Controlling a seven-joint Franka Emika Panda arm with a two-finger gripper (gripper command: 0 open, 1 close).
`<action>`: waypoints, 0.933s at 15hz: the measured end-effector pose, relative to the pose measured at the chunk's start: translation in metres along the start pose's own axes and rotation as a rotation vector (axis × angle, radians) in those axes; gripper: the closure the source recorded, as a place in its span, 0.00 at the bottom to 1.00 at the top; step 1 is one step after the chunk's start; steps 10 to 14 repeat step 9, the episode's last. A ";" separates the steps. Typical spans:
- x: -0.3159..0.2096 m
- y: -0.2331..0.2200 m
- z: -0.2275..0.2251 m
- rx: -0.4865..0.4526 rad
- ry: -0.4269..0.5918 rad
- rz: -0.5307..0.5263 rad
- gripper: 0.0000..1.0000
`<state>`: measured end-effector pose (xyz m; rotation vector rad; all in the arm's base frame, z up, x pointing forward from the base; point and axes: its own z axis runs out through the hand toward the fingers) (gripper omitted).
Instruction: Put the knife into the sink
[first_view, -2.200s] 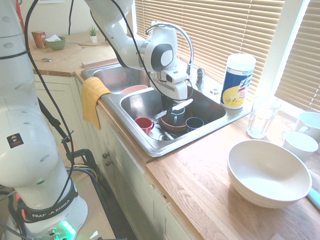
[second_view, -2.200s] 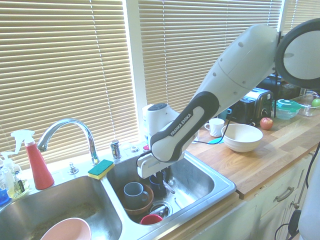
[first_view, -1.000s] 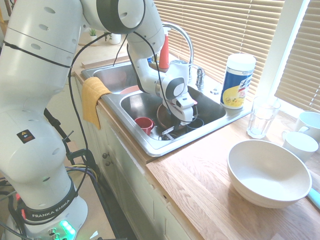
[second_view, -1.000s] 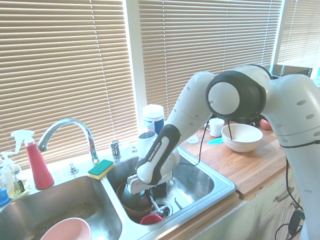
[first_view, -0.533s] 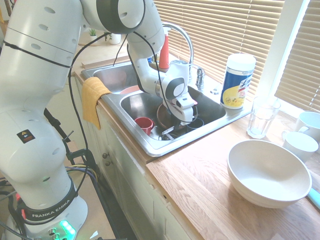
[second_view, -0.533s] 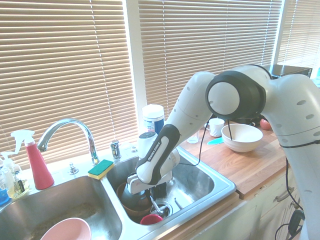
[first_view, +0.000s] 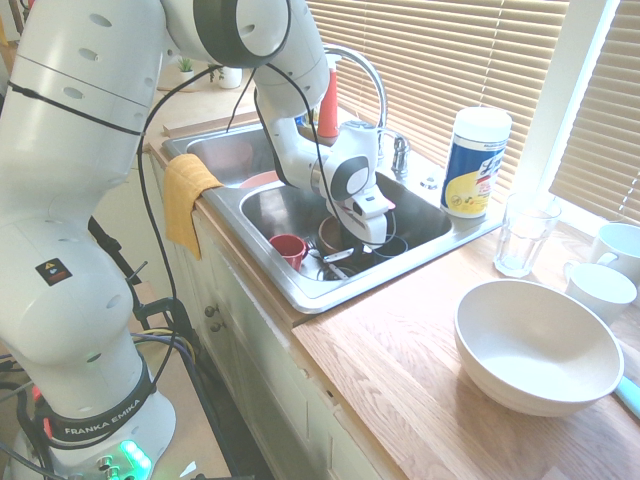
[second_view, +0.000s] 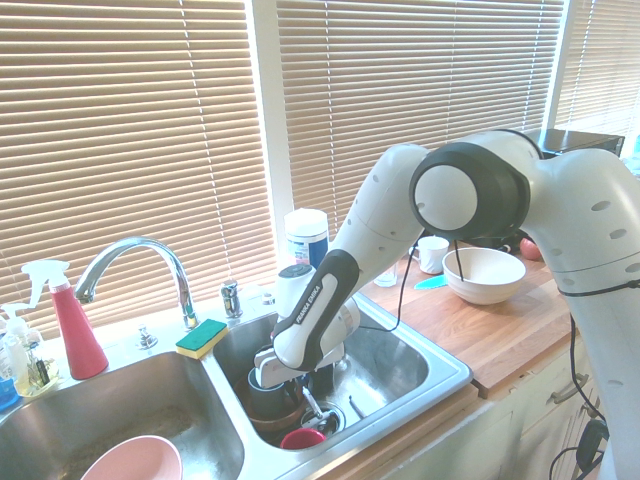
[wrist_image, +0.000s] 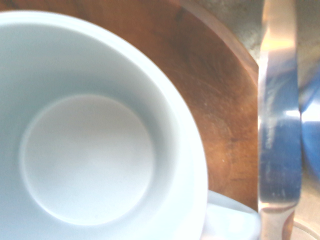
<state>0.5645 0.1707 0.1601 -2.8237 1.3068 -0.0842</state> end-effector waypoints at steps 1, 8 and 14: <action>0.000 0.001 -0.002 0.001 0.002 0.000 0.00; 0.009 0.002 -0.104 0.026 0.041 -0.009 0.00; 0.007 0.003 -0.130 0.025 0.043 -0.011 0.00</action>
